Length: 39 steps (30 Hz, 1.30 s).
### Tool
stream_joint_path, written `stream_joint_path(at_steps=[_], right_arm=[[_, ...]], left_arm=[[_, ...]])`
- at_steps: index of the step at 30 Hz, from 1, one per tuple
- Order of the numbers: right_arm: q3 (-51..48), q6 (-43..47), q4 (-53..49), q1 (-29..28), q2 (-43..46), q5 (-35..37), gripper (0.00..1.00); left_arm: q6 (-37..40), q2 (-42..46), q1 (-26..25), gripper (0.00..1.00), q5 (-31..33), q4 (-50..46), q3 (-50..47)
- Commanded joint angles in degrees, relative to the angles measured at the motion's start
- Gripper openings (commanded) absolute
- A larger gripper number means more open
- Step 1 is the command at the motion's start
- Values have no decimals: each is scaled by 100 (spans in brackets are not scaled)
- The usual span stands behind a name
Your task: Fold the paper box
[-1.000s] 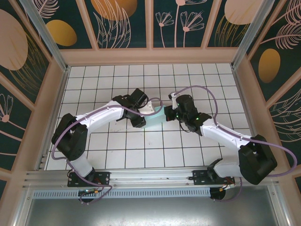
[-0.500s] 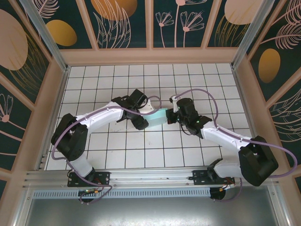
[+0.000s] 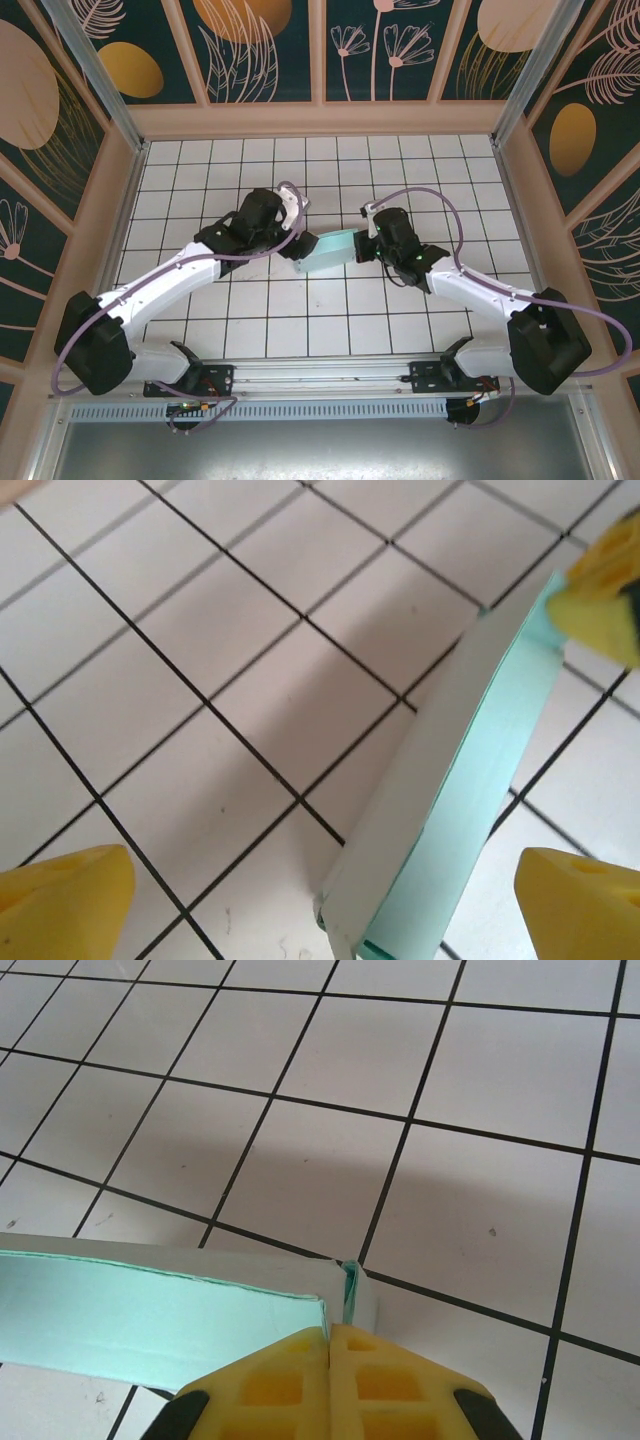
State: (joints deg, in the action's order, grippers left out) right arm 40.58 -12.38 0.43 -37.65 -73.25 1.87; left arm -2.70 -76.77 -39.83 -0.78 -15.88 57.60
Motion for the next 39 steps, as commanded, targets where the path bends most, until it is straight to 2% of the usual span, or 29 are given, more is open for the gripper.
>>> stream_joint_path(at_steps=[1,4,7,11,13,20,24,29,39], right_arm=[[125,-177,-293,-93,-49,200,0],[137,-203,-307,-119,-73,243,0],[170,-205,-353,-137,-101,270,0],[203,-181,-357,-137,-132,286,0],[227,-178,-354,-146,-162,266,0],[240,-171,-357,-155,-233,175,0],[240,-160,-330,-162,-240,158,0],[265,-155,-342,-164,-266,156,0],[327,-119,-350,-164,-334,193,0]], left_arm=[[-868,73,30,79,7,111,-306],[-1125,143,34,64,-269,36,-409],[-1119,271,36,42,-138,-150,-425],[-1093,268,32,35,-223,-407,-340],[-1114,161,30,25,-303,-471,-265],[-1092,-131,33,21,-67,-592,-22],[-1064,-163,31,28,281,-614,37],[-1081,-281,32,31,288,-708,128],[-1096,-474,36,25,187,-823,137]])
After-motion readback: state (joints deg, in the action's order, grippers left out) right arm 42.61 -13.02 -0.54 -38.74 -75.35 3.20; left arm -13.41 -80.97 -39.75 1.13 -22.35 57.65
